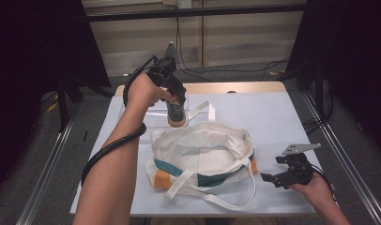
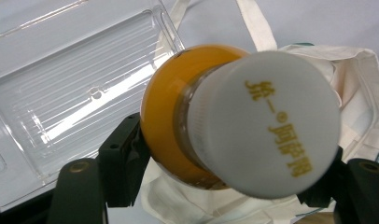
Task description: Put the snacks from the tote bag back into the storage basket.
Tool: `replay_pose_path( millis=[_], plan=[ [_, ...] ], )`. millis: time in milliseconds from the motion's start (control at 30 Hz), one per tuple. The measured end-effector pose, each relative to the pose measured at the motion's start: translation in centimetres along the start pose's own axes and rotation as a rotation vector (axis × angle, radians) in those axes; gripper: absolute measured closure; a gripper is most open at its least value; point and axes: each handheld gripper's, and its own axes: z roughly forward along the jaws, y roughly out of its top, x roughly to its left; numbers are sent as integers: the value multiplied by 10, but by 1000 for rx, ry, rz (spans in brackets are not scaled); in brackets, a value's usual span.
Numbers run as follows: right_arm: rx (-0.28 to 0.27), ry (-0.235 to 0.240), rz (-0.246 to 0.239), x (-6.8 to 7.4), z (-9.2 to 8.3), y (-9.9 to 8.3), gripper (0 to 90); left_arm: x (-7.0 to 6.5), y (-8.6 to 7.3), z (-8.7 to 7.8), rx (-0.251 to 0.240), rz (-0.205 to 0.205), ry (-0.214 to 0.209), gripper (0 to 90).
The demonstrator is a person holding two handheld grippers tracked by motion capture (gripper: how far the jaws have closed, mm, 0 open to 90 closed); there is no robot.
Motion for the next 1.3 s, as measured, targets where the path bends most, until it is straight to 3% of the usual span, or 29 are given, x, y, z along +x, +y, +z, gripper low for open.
replay_pose_path(
  millis=[167,1300],
  plan=[
    [0,1,0,0,0,0,22,3,2,1,-8,-15,4,309],
    [0,-6,-4,-1,-2,0,22,11,14,18,-1,-24,24,308]
  ],
)
